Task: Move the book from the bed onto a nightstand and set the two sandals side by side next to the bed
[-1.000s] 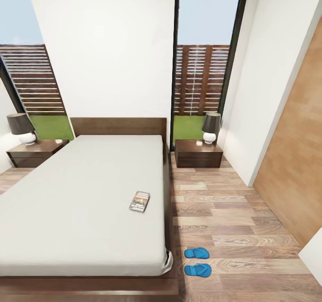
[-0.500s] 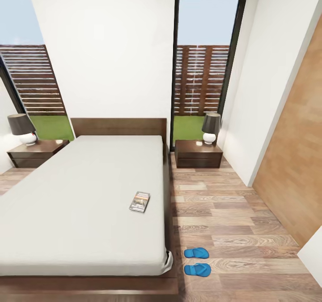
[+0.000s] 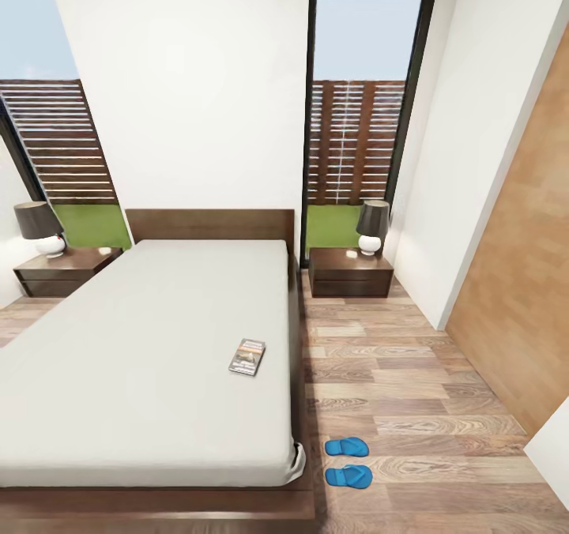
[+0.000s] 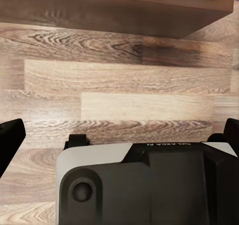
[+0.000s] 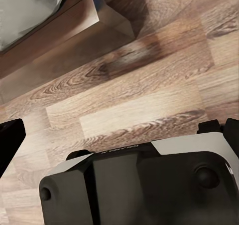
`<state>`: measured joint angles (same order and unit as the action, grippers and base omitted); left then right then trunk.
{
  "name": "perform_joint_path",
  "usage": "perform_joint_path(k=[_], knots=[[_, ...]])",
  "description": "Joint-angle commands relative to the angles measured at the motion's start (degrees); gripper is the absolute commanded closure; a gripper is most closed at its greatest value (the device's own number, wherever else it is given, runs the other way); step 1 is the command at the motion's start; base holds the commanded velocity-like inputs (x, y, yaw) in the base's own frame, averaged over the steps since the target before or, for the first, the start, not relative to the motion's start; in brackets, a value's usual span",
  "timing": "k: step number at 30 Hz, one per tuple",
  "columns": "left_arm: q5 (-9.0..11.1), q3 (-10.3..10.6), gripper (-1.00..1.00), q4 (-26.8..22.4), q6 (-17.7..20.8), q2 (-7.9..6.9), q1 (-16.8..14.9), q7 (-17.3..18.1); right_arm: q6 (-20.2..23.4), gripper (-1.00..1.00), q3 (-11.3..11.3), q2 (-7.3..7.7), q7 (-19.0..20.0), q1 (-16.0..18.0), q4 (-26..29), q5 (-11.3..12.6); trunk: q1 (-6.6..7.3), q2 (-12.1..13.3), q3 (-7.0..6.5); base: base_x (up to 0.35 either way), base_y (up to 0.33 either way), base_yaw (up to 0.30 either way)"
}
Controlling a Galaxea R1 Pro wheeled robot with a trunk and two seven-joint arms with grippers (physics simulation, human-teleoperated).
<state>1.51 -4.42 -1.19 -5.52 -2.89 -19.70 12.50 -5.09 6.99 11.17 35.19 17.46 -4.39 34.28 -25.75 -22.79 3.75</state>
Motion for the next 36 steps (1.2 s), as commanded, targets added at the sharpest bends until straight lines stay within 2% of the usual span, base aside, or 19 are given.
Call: perform_joint_path(k=[1,21,36], knots=[[0.16,-0.42,-1.00,0.10,-0.07,-0.01,-0.06,0.33,-0.44,-1.00,0.48,-0.03,0.32,0.12,-0.27,0.35,-0.04,-0.13,0.13,0.000,0.000,0.000],[0.16,-0.42,-1.00,0.11,-0.09,-0.01,-0.07,0.33,-0.44,-1.00,0.48,-0.03,0.32,0.12,-0.27,0.35,-0.04,-0.13,0.13,0.000,0.000,0.001],[0.16,-0.42,-1.00,0.07,-0.08,-0.01,-0.07,0.33,-0.45,-1.00,0.48,-0.01,0.32,0.12,-0.27,0.34,-0.04,-0.13,0.13,0.000,0.000,0.161]])
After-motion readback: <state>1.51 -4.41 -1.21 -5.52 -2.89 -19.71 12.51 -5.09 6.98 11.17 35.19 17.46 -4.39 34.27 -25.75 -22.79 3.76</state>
